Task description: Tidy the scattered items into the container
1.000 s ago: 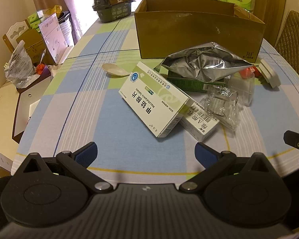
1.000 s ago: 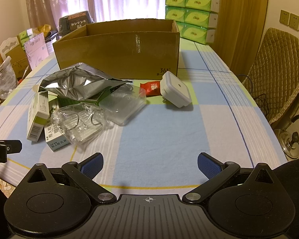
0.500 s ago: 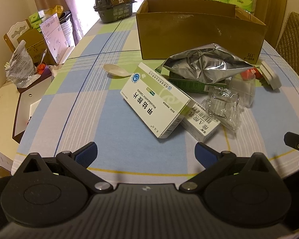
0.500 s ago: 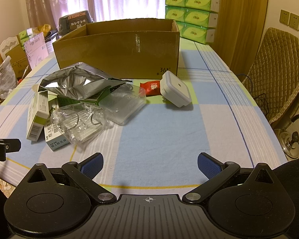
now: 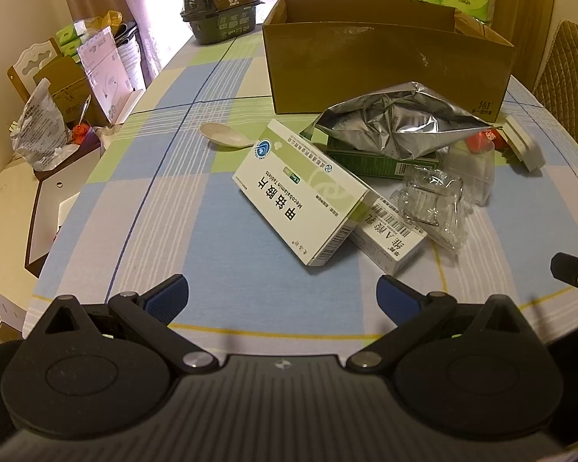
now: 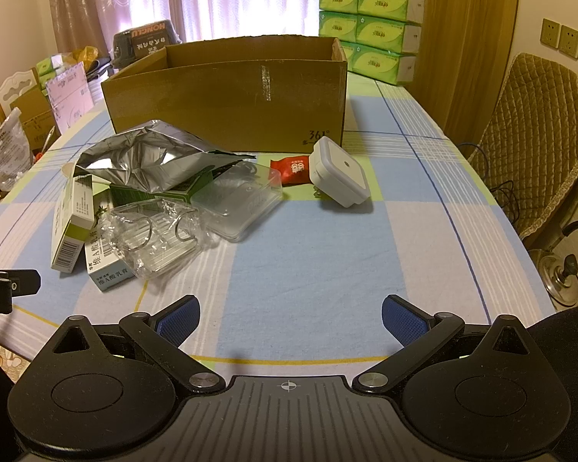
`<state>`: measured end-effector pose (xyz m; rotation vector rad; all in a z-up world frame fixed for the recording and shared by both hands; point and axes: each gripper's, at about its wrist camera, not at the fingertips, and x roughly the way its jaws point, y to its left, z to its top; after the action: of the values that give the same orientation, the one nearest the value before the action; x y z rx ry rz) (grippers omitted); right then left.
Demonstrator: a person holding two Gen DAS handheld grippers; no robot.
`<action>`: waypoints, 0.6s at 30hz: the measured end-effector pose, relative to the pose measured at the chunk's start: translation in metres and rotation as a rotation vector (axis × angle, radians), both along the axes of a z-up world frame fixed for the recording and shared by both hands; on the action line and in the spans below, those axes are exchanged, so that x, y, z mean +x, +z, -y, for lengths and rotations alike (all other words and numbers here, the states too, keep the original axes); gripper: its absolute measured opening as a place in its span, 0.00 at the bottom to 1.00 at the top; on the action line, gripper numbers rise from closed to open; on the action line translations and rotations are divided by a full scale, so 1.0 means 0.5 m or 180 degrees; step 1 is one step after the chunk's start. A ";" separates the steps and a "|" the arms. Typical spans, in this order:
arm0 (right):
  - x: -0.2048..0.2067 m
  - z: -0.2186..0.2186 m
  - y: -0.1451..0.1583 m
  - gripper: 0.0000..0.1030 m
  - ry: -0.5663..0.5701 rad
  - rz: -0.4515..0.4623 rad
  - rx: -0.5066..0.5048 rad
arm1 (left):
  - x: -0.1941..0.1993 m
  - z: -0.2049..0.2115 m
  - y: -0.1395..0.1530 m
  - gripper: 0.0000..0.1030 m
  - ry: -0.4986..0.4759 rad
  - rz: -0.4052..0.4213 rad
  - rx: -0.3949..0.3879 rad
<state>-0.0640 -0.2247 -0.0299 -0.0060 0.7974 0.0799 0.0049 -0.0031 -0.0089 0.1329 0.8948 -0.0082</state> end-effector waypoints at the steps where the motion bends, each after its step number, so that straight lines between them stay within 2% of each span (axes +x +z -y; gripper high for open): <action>1: 0.000 0.000 0.000 1.00 0.0000 -0.0002 -0.0001 | 0.000 0.000 0.000 1.00 -0.0001 0.0001 0.0000; 18: 0.001 0.007 -0.002 1.00 -0.0047 -0.0065 0.0008 | 0.003 -0.003 0.002 0.99 -0.0009 0.0005 -0.0005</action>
<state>-0.0634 -0.2282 -0.0307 0.0031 0.8175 0.0672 0.0065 -0.0018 -0.0079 0.1328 0.8930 -0.0114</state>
